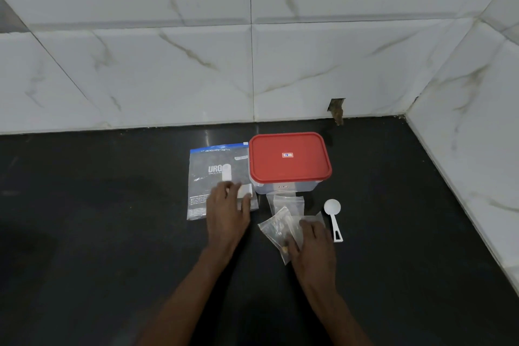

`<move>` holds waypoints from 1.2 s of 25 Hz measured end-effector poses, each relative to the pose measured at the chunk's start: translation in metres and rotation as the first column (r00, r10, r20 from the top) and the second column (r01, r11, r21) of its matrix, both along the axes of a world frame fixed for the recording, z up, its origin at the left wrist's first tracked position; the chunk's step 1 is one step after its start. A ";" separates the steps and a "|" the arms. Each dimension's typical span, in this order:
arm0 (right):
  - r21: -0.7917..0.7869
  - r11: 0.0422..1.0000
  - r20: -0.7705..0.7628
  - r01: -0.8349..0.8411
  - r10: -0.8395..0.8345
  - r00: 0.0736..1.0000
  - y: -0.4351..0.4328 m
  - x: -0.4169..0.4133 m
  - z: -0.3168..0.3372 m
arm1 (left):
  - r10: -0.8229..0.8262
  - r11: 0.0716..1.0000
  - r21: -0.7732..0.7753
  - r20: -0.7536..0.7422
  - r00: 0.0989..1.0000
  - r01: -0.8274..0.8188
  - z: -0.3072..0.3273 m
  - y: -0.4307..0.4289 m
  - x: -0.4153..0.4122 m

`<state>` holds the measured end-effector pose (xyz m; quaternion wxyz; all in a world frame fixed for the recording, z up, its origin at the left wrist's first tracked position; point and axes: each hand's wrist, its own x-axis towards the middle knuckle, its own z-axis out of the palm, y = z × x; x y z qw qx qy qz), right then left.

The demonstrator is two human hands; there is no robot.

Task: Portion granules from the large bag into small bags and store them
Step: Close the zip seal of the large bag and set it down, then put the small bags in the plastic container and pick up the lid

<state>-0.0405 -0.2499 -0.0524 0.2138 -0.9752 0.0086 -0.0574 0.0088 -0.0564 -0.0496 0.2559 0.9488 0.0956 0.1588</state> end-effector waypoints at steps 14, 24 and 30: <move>0.489 0.867 -0.190 0.090 0.005 0.982 0.025 0.038 0.054 | -0.060 0.488 -0.838 -0.312 0.948 -0.245 0.023 -0.052 -0.032; 0.225 0.974 -0.207 0.011 0.037 0.978 -0.035 0.019 0.014 | 0.165 0.790 -0.526 -0.313 0.935 -0.315 0.002 -0.098 -0.069; 0.219 0.973 -0.165 -0.079 0.117 0.979 -0.038 0.013 0.004 | 0.114 0.833 -0.515 -0.199 0.973 -0.203 0.019 -0.105 -0.049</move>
